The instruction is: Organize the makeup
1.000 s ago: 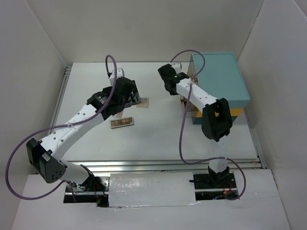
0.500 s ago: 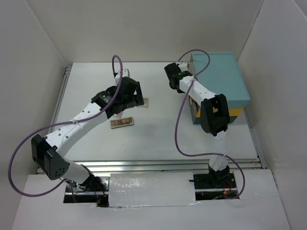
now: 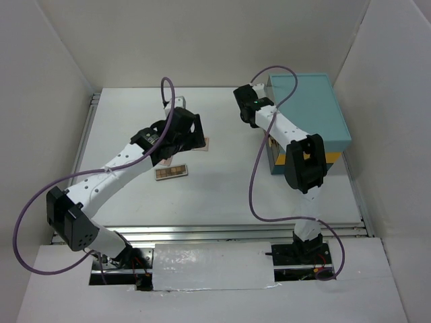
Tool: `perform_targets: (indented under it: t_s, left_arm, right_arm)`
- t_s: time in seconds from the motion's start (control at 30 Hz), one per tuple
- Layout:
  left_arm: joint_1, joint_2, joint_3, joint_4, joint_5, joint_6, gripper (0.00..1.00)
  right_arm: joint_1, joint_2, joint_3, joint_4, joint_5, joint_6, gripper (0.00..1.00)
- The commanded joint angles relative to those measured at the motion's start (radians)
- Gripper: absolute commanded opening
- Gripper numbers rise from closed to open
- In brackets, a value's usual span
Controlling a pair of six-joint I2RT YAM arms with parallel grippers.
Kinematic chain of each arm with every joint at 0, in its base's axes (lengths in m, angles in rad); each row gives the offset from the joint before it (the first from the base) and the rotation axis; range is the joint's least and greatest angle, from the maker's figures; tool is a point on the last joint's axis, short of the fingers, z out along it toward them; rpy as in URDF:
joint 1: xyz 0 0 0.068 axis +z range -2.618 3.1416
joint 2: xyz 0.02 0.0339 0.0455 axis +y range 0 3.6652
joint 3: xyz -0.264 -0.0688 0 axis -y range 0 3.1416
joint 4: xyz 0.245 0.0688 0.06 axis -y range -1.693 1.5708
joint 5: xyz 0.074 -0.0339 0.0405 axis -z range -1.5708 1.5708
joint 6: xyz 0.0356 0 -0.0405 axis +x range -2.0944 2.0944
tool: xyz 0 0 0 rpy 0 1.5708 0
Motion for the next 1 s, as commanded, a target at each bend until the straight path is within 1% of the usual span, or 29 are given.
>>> perform_targets:
  t_s: [0.0,0.03,0.07,0.1,0.13,0.17,0.2,0.23,0.27,0.3,0.33,0.37,0.4,0.43,0.47,0.5,0.57,0.6,0.63,0.67,0.7,0.73,0.77,0.8,0.87,0.9,0.97]
  left_arm:
    - [0.028,0.026,-0.028,0.099,0.075,0.012,0.99]
    - [0.044,0.031,-0.040,0.129,0.165,0.011,0.99]
    - [0.070,0.034,-0.079,0.204,0.214,0.008,0.99]
    - [0.080,0.037,-0.100,0.246,0.260,-0.008,0.99]
    - [0.084,0.038,-0.150,0.292,0.329,-0.012,0.99]
    - [0.084,0.040,-0.175,0.344,0.351,-0.014,0.99]
    - [0.084,0.041,-0.200,0.449,0.379,-0.015,0.99]
    - [0.084,0.046,-0.249,0.509,0.403,-0.018,0.99]
    - [0.085,0.054,-0.267,0.565,0.439,-0.040,0.99]
    - [0.085,0.087,-0.283,0.662,0.466,-0.047,0.99]
    - [0.085,0.115,-0.283,0.706,0.491,-0.051,0.99]
    - [0.085,0.145,-0.268,0.741,0.520,-0.075,0.99]
    - [0.087,0.222,-0.252,0.773,0.585,-0.089,1.00]
    - [0.085,0.266,-0.213,0.848,0.623,-0.100,0.99]
    - [0.085,0.309,-0.193,0.885,0.658,-0.139,0.99]
    - [0.085,0.404,-0.167,0.960,0.724,-0.159,0.99]
    - [0.085,0.498,-0.065,0.995,0.756,-0.211,0.97]
    - [0.085,0.585,-0.026,0.998,0.781,-0.227,0.97]
    - [0.084,0.625,0.049,1.001,0.784,-0.236,0.96]
    - [0.082,0.694,0.082,0.999,0.784,-0.250,0.96]
    - [0.082,0.725,0.114,1.005,0.786,-0.259,0.96]
    - [0.081,0.757,0.177,1.016,0.799,-0.268,0.96]
    - [0.081,0.818,0.208,1.037,0.807,-0.291,0.96]
    - [0.081,0.845,0.240,1.053,0.818,-0.305,0.96]
    - [0.081,0.895,0.298,1.131,0.848,-0.357,0.94]
    - [0.079,0.937,0.317,1.154,0.847,-0.374,0.93]
    - [0.081,1.000,0.372,1.174,0.841,-0.409,0.89]
  right_arm:
    - [0.081,-0.094,0.006,0.044,-0.039,-0.044,0.08]
    - [0.096,-0.102,0.010,0.047,-0.057,-0.050,0.16]
    - [0.110,-0.111,0.012,0.056,-0.059,-0.050,0.21]
    - [0.133,-0.128,0.018,0.058,-0.057,-0.055,0.24]
    - [0.143,-0.136,0.022,0.055,-0.036,-0.054,0.24]
    - [0.146,-0.144,0.027,0.042,-0.025,-0.055,0.24]
    - [0.147,-0.165,0.030,0.033,-0.011,-0.054,0.24]
    - [0.147,-0.174,0.033,0.019,0.002,-0.041,0.24]
    - [0.147,-0.190,0.032,-0.010,0.006,-0.029,0.24]
    - [0.147,-0.228,0.026,-0.019,-0.011,0.001,0.24]
    - [0.146,-0.251,0.015,-0.022,-0.011,0.018,0.24]
    - [0.147,-0.286,-0.029,-0.002,-0.061,0.029,0.25]
    - [0.147,-0.365,-0.063,0.019,-0.101,0.040,0.28]
    - [0.147,-0.409,-0.098,0.045,-0.135,0.048,0.43]
    - [0.147,-0.455,-0.170,0.100,-0.173,0.055,0.54]
    - [0.147,-0.540,-0.204,0.128,-0.180,0.071,0.58]
    - [0.150,-0.610,-0.282,0.195,-0.171,0.071,0.60]
    - [0.152,-0.643,-0.293,0.200,-0.154,0.054,0.59]
    - [0.152,-0.645,-0.294,0.197,-0.143,0.048,0.56]
    - [0.152,-0.624,-0.265,0.153,-0.128,0.046,0.52]
    - [0.153,-0.612,-0.245,0.131,-0.094,0.051,0.23]
    - [0.152,-0.605,-0.231,0.115,-0.083,0.058,0.06]
    - [0.152,-0.608,-0.221,0.110,-0.086,0.066,0.00]
    - [0.149,-0.619,-0.227,0.122,-0.095,0.077,0.00]
    - [0.147,-0.651,-0.272,0.177,-0.187,0.083,0.00]
    - [0.147,-0.692,-0.289,0.192,-0.216,0.098,0.00]
    - [0.147,-0.754,-0.341,0.238,-0.296,0.111,0.00]
